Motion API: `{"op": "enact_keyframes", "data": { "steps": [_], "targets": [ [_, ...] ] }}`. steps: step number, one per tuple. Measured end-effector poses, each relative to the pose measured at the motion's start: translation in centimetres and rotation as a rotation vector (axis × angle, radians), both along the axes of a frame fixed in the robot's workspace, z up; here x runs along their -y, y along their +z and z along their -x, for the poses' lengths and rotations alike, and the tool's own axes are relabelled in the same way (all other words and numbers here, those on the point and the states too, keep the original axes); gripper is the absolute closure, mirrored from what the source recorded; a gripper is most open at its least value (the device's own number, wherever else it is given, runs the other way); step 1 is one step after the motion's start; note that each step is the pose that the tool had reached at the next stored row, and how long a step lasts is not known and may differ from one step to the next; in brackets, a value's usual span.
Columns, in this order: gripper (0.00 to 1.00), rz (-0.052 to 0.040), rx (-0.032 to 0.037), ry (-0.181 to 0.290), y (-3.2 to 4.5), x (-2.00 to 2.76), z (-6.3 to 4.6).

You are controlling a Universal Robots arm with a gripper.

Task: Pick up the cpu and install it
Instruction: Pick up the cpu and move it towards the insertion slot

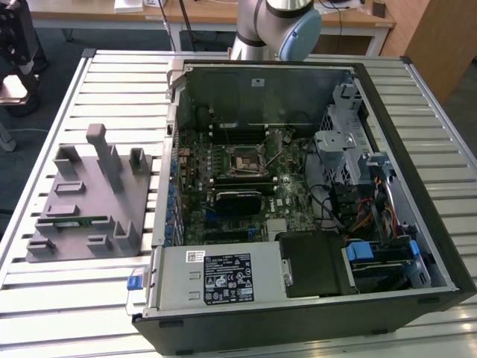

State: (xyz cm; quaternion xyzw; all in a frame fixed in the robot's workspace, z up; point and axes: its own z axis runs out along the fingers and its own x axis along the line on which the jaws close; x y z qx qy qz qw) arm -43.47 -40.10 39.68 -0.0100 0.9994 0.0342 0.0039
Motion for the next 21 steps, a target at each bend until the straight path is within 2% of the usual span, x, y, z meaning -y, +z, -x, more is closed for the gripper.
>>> {"op": "enact_keyframes", "data": {
  "steps": [12,21],
  "targets": [
    [0.47,0.0000,0.0000,0.000,0.00,0.00,-2.5],
    [0.47,0.0001,-0.0001,0.000,0.00,0.00,-3.9]
  ]
}}
